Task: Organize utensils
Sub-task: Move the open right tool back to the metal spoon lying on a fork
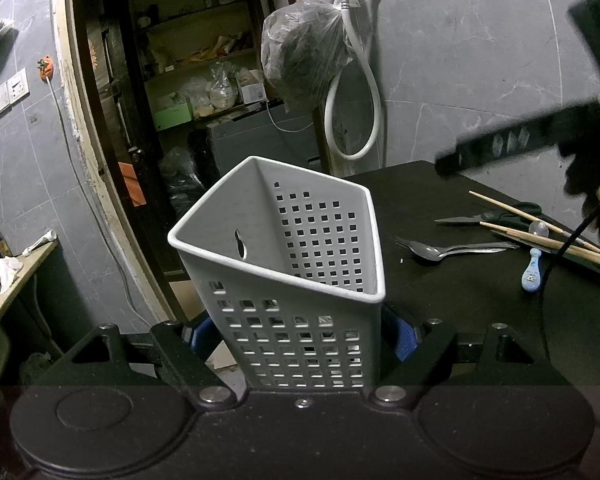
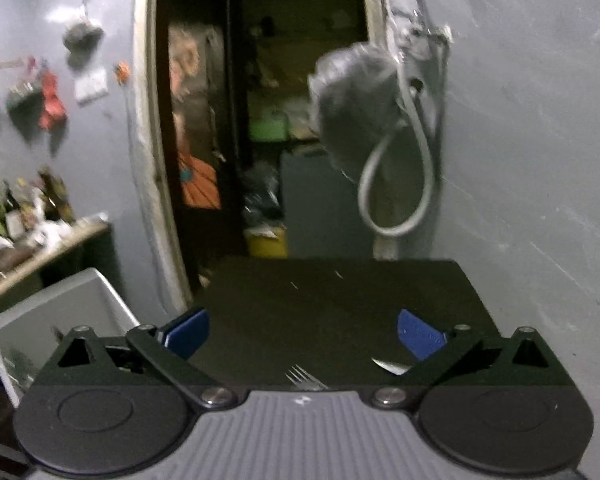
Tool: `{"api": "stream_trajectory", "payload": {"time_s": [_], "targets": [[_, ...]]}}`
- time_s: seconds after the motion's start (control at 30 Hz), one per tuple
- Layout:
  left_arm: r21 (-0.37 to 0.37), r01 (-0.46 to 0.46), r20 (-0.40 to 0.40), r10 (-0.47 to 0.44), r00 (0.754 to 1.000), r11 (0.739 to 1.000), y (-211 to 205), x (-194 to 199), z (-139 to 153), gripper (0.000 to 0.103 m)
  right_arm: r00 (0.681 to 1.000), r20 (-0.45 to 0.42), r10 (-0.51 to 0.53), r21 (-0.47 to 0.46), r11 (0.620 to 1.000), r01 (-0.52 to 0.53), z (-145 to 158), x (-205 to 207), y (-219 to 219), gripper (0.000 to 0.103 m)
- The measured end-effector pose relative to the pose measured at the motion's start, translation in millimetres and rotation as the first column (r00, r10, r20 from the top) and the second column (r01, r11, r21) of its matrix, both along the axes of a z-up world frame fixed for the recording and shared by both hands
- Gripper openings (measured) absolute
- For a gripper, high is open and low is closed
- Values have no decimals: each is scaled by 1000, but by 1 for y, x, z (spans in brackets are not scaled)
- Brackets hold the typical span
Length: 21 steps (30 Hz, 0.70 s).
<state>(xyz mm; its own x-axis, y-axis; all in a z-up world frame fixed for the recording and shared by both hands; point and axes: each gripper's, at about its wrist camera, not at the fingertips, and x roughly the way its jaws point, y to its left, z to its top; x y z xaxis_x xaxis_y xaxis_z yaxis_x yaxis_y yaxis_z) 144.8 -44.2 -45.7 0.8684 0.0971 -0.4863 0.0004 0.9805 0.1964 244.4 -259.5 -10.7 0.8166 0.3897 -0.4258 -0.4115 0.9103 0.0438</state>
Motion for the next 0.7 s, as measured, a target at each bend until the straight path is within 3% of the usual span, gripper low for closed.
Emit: {"api": "stream_trajectory", "payload": {"time_s": [0.2,0.4,0.7], "targets": [[-1,-3,-1,3,1000,1000,1,-1,0,84,994,-95,-57,-120,992,45,-37,16,12,103],[0,-3,0,3,1000,1000,1,-1,0,84,980,-181,-81,-167,985,50,-60,24,20,103],[-1,-4,0,4,1000,1000,1,-1,0,84,986,-148,-71,-242,970,34,-77,35,41,103]]}}
